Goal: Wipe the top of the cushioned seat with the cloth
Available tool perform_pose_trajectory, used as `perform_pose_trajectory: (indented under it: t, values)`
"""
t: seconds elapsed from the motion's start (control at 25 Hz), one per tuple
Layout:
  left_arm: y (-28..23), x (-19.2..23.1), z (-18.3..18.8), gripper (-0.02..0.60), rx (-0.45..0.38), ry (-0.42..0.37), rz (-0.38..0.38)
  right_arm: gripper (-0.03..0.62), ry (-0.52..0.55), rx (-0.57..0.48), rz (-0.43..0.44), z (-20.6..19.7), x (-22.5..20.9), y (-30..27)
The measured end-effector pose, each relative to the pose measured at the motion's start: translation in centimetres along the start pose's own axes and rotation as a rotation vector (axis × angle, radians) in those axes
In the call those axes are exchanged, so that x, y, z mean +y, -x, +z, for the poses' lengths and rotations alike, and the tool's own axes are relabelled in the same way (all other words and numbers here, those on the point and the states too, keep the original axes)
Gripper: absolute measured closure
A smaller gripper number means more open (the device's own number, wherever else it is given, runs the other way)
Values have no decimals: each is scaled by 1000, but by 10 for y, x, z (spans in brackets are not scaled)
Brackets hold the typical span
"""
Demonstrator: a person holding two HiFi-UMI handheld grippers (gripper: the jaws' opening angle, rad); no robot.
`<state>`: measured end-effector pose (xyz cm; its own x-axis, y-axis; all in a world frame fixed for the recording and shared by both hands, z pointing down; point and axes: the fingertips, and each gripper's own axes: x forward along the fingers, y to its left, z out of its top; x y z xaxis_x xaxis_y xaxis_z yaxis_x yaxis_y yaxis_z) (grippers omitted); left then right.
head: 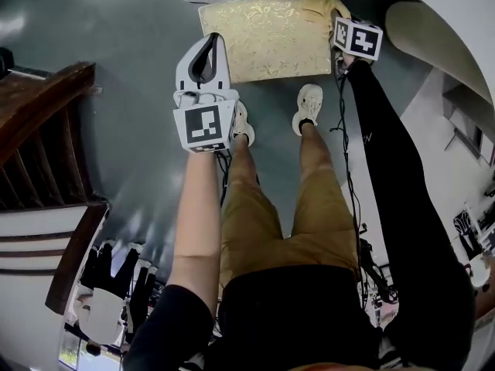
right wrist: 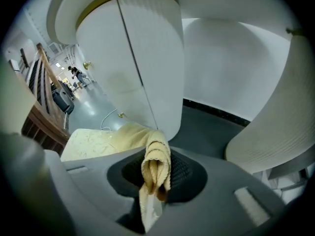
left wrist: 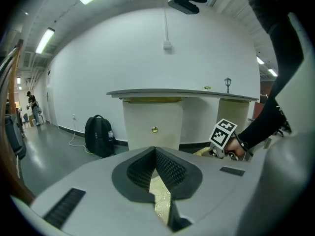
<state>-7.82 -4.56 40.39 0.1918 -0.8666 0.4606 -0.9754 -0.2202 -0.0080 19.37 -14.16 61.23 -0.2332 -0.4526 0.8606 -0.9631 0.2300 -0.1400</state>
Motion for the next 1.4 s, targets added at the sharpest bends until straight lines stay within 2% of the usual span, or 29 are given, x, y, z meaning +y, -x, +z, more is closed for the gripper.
perform_pose_trajectory:
  t: [0.12,0.24,0.36,0.52,0.64,0.76,1.04,1.12,1.2,1.32,1.4]
  values:
    - [-5,-12,1,575,9,-14,-8,533,-7,7,-73,-5,-33,8]
    - [-4,-12,0,575,7,-17,-4,533,-26,-11,-100,-5,-45,17]
    - [0,-9,-2,575,1,4,-6,533,-15,-62,-58,-2,-32,28]
    - [5,-4,-4,575,-4,22,-15,533,-2,-154,70,4,5,45]
    - [12,12,-11,575,-1,42,-4,533,-33,-213,178,11,51,51]
    - [22,34,-18,575,-1,53,12,533,-19,-226,285,13,117,51]
    - [45,78,-32,574,3,72,36,533,54,-162,604,-2,291,44]
    - [51,90,-36,575,4,75,49,533,52,-123,664,-12,328,38]
    - [56,101,-40,575,5,77,62,533,53,-70,662,-26,349,23]
    - [63,110,-46,575,15,73,74,533,49,22,560,-48,346,-6]
    - [65,114,-49,575,19,75,79,533,21,43,497,-53,334,-16]
